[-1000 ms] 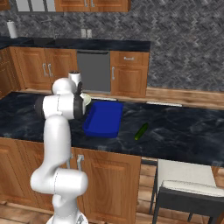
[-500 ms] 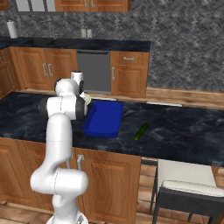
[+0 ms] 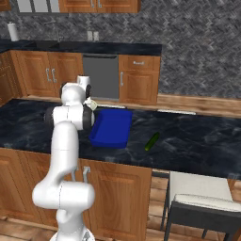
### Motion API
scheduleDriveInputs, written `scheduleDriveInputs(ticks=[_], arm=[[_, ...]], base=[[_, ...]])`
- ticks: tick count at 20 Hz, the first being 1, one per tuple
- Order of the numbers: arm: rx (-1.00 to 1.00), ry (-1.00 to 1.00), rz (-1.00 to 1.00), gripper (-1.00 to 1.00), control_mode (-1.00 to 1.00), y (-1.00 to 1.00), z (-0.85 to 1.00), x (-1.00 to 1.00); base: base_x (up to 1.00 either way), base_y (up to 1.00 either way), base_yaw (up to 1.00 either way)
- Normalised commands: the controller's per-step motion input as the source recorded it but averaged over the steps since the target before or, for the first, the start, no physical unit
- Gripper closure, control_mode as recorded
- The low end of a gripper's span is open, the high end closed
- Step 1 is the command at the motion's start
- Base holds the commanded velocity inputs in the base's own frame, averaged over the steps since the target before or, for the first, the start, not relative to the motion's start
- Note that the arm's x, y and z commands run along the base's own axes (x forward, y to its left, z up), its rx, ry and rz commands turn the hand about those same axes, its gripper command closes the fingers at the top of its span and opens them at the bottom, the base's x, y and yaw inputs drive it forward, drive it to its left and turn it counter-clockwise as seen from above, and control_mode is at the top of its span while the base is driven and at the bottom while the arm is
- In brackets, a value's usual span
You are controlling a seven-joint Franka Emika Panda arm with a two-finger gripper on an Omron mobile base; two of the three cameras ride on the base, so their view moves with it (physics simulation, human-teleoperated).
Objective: Place the two vegetables and bowl onto the tray for setting up a vegetable dip station.
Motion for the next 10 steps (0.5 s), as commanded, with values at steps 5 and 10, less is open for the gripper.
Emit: scheduleDriveInputs(ticks=[5,10], arm=[[0.0,0.0,-0.02,1.0,-1.0,0.0,0.0,0.08],[0.0,-0.02,-0.02,1.0,-1.0,0.0,0.06,0.0]], base=[[0.0,0.0,0.0],[0.0,0.0,0.0]])
